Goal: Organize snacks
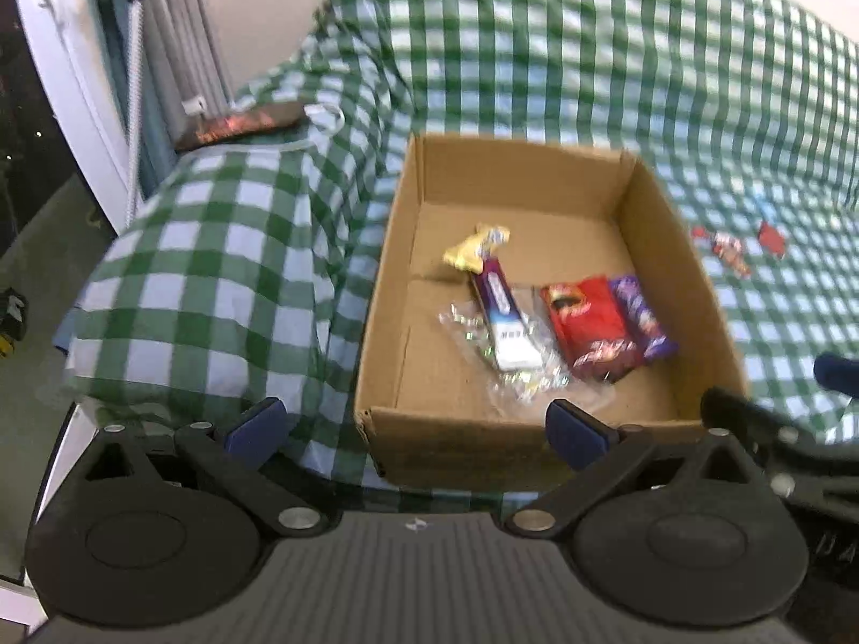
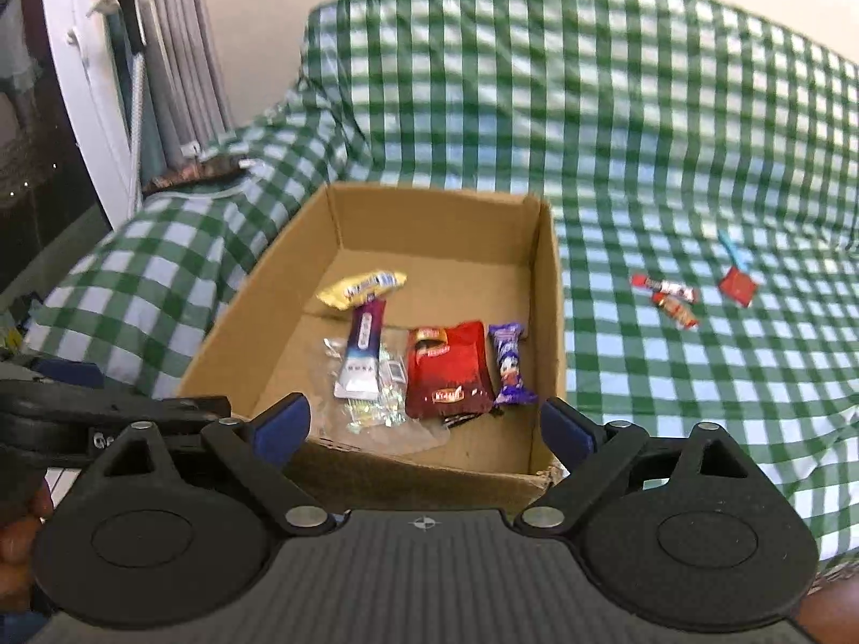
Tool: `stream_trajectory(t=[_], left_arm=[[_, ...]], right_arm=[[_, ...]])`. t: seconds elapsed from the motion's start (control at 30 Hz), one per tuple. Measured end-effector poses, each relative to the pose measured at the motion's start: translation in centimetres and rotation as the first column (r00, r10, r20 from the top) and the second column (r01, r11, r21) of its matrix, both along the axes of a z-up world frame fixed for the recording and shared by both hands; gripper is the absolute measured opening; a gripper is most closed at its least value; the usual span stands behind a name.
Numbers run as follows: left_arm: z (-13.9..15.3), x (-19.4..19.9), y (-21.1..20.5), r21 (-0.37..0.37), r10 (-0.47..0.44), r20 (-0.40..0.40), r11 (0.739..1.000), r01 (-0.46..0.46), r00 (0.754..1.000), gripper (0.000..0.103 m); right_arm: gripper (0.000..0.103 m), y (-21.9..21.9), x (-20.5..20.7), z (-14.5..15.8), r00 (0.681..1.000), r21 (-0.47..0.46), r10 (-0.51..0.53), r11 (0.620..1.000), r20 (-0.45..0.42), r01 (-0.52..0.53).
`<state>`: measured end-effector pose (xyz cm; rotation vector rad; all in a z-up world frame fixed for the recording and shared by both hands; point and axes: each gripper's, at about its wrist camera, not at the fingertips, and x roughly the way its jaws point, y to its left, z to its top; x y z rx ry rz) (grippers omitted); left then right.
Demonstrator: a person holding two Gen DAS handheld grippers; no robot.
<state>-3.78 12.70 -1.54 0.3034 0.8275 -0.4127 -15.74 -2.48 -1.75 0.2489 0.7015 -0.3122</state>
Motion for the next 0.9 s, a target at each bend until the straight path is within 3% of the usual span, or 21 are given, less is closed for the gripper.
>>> stream_trajectory(t=[0.37,0.9], left_arm=[[3.5,-4.3,1.1,-0.053,-0.029,0.106,0.998,0.034,0.994,0.103],[4.6,-5.8,2.0,-0.073,-0.022,0.142,0.997,0.033,0.990,0.103]], right_arm=[[0.096,2.4,-4.4,3.0,0.995,-0.043,-0.016,0.999,0.093,0.021],[0.097,3.8,-6.2,4.3,0.990,-0.072,-0.014,0.997,0.137,0.024]])
